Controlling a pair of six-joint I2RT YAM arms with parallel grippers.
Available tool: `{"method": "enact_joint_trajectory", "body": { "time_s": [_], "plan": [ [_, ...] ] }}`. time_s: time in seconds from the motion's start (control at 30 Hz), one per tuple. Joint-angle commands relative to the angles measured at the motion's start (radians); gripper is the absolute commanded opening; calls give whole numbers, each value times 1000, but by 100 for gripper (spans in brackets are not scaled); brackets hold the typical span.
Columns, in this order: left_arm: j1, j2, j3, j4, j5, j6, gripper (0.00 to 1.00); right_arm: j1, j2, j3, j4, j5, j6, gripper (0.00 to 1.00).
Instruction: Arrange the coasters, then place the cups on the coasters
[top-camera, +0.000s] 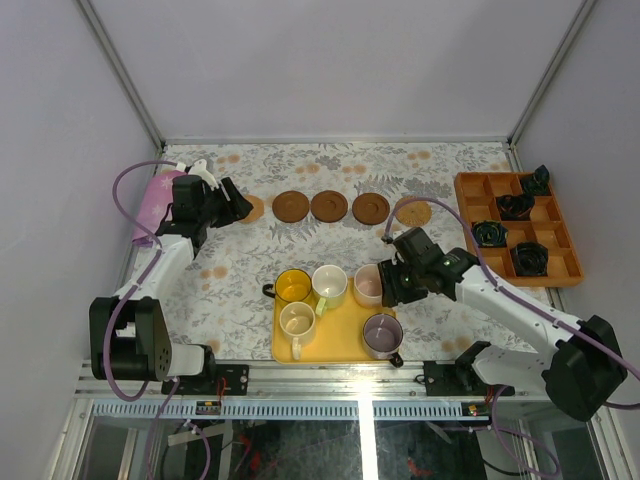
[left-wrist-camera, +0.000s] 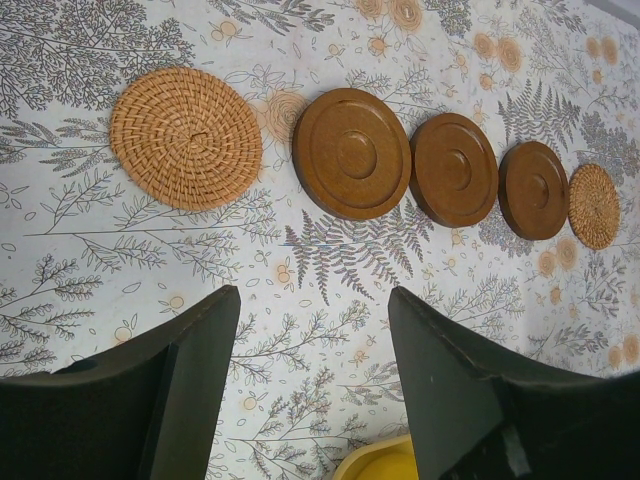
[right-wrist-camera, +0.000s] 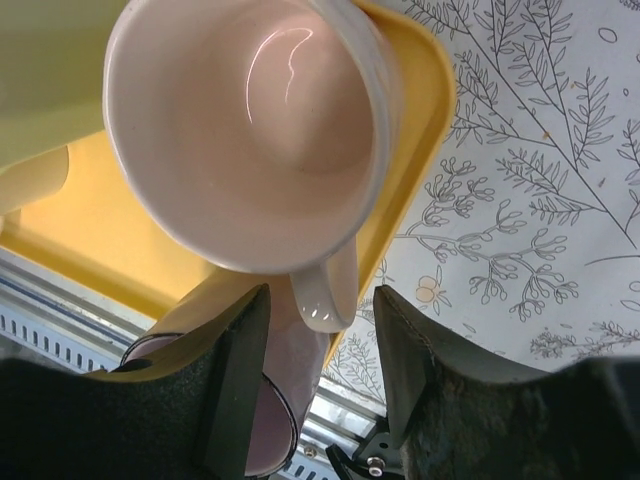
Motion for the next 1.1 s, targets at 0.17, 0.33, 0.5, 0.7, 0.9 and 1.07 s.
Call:
{"method": "enact_joint_trajectory", "body": {
  "time_s": [0.17,0.33,0.5,0.7,0.9,1.07],
  "plan": [
    [-7,-21,9,4,-15,31,62,10,37,-33,104,25,27,50],
    [-8,-14,9,6,-12,30,62,10,47,-41,131,27,34,48],
    [-7,-8,10,8,-8,25,62,11,62,-54,158,18,34,43],
    [-7,2,11,9,-6,24,62,10,85,-68,178,18,27,43],
    [-8,7,10,9,-2,21,62,11,107,-63,189,19,9,32],
    [-7,7,9,8,-8,19,62,11,117,-43,185,16,-12,10]
  ]
}}
